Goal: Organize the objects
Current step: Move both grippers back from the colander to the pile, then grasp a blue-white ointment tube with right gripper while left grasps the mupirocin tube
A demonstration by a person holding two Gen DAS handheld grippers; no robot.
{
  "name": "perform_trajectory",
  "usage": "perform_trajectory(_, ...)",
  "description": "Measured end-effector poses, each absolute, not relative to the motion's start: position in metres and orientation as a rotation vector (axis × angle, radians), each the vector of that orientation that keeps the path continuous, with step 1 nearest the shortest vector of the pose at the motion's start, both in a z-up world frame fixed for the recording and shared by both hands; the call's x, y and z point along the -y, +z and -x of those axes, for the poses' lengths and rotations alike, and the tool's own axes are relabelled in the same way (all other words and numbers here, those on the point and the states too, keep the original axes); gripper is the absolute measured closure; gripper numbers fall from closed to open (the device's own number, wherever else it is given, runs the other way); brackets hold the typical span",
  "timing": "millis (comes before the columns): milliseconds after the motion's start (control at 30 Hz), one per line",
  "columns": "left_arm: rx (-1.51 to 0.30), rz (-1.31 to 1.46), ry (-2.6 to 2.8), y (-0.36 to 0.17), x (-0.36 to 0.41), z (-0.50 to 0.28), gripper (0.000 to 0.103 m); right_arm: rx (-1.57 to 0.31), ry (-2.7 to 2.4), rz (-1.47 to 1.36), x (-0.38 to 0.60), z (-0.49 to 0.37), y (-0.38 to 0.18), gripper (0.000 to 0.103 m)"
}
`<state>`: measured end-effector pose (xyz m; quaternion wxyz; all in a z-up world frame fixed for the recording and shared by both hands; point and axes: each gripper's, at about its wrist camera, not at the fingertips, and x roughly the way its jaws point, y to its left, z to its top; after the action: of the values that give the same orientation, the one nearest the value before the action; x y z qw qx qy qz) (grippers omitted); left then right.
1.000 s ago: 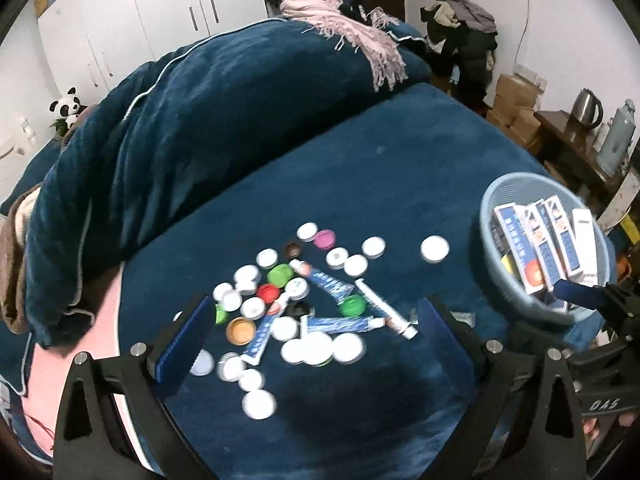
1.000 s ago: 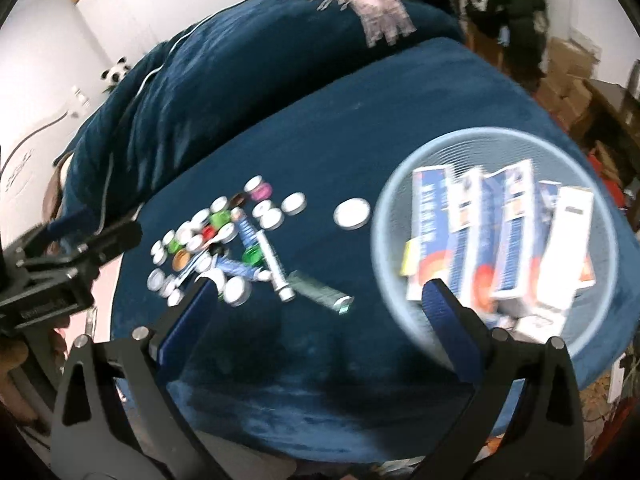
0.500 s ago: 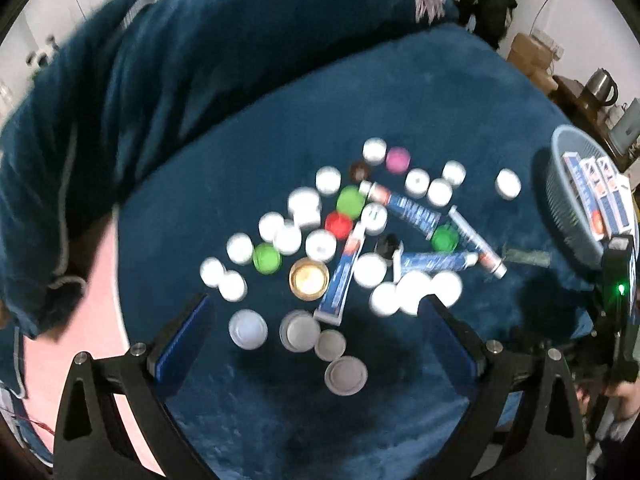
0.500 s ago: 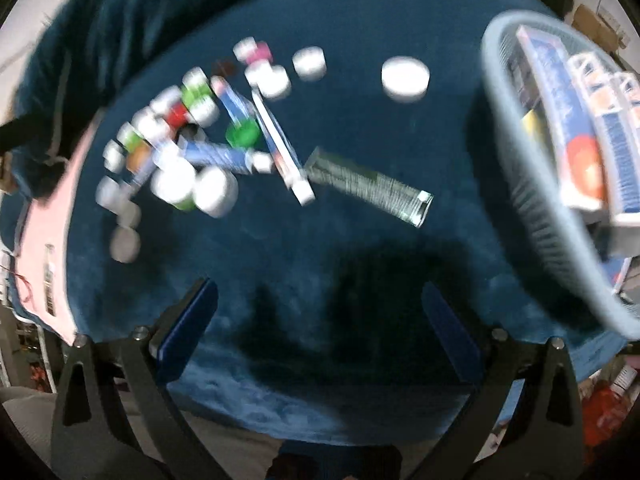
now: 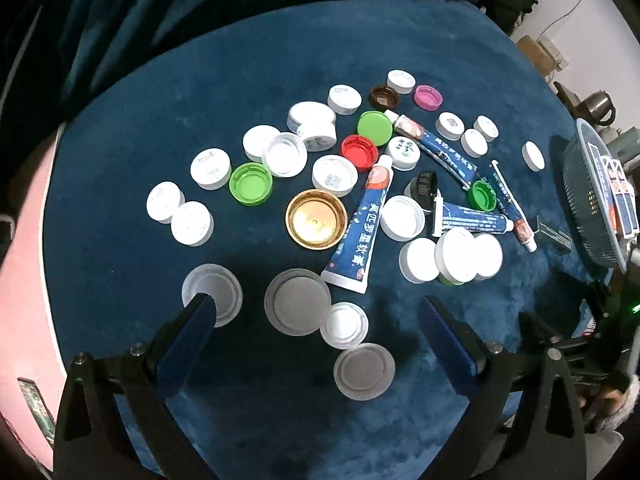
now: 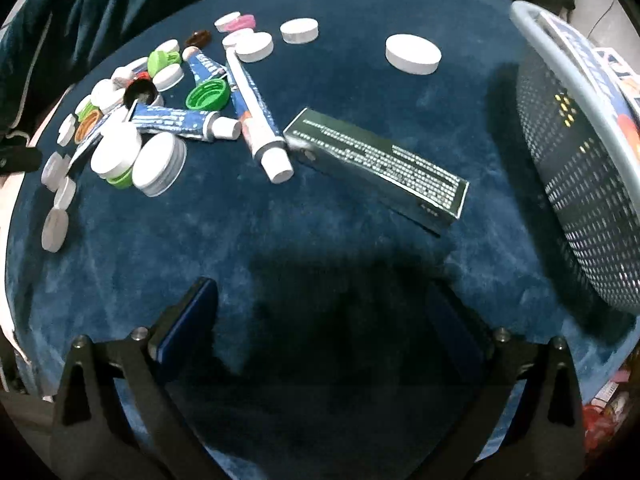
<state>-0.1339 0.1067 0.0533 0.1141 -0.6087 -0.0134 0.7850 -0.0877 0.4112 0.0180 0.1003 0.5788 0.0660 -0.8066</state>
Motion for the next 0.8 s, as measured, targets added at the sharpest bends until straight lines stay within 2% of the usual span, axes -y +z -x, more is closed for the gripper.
perform_trajectory(33,0.042,1.779,2.307,0.053,-0.106,0.134,0.002,-0.175,-2.374,-1.699,-0.411,0.089,0.023,0.002)
perform_trajectory(67,0.051,1.776,2.313,0.053,-0.106,0.134,0.002,-0.102,-2.362,-1.626,-0.413,0.09,0.036,0.01)
perform_trajectory(100,0.066,1.775,2.316,0.053,-0.106,0.134,0.002,-0.059,-2.359,-1.559,-0.413,0.092,0.048,0.014)
perform_trajectory(233,0.065,1.775,2.311,0.052,-0.107,0.133,0.002,-0.05,-2.408,-1.425,-0.406,0.126,0.077,0.014)
perform_trajectory(367,0.048,1.756,2.334,0.058,-0.105,0.13,0.002,-0.007,-2.391,-1.46,-0.403,0.156,0.067,0.04)
perform_trajectory(433,0.049,1.754,2.343,0.058,-0.103,0.131,0.002,-0.046,-2.367,-1.491,-0.397,0.161,0.059,0.048)
perform_trajectory(467,0.048,1.755,2.346,0.058,-0.103,0.131,0.002,-0.07,-2.351,-1.509,-0.395,0.164,0.057,0.057)
perform_trajectory(600,0.044,1.752,2.343,0.058,-0.104,0.13,0.002,-0.141,-2.27,-1.57,-0.386,0.169,0.039,0.068)
perform_trajectory(633,0.041,1.75,2.341,0.058,-0.105,0.13,0.002,-0.138,-2.271,-1.569,-0.385,0.169,0.037,0.069)
perform_trajectory(733,0.021,1.736,2.341,0.059,-0.107,0.131,0.003,-0.068,-2.252,-1.563,-0.389,0.168,0.036,0.082)
perform_trajectory(800,0.005,1.72,2.34,0.06,-0.11,0.132,0.003,-0.055,-2.262,-1.547,-0.39,0.165,0.04,0.083)
